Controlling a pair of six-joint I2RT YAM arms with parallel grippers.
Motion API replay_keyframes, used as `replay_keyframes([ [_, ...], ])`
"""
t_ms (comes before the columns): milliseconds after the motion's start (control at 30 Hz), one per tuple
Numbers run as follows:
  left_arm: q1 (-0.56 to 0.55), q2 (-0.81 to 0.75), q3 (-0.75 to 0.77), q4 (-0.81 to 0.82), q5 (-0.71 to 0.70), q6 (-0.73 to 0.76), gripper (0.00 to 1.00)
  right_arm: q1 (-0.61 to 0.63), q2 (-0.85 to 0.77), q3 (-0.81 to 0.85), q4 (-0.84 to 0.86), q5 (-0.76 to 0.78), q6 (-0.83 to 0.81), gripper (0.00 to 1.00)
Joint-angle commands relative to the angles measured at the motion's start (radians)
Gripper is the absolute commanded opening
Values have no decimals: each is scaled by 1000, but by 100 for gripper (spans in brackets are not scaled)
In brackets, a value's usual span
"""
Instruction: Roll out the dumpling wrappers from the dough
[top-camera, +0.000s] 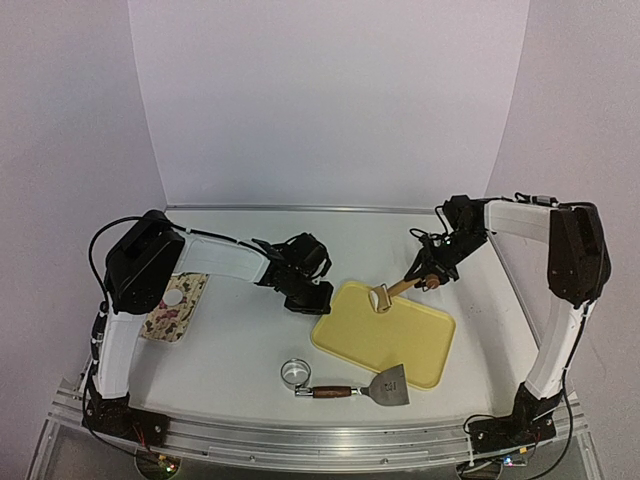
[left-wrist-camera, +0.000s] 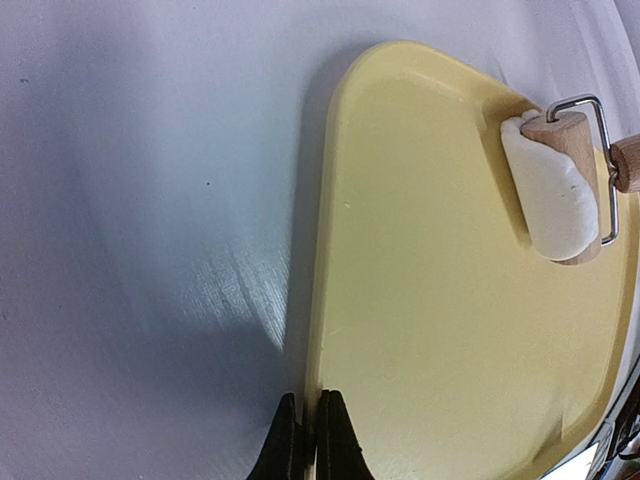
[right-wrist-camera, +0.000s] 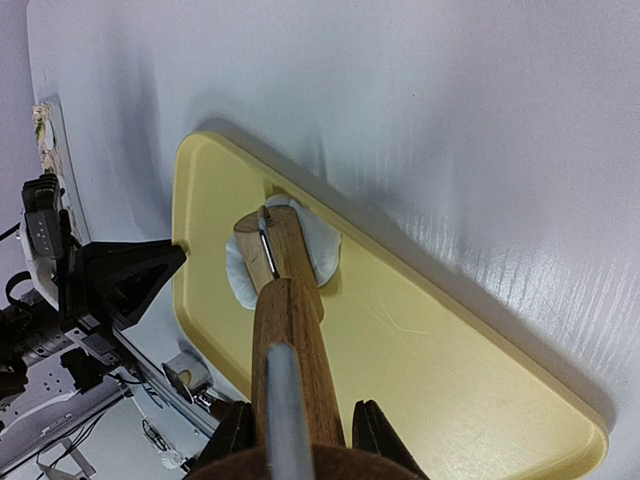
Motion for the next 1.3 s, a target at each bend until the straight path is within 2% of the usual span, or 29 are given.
replay_keyframes([
  [0, 63, 25, -6, -155, -114, -6, 0, -83, 83, -88, -202, 655, 5, 0],
  [1267, 65, 19, -11, -139, -109, -8, 0, -121, -3, -66, -244, 653, -17, 0],
])
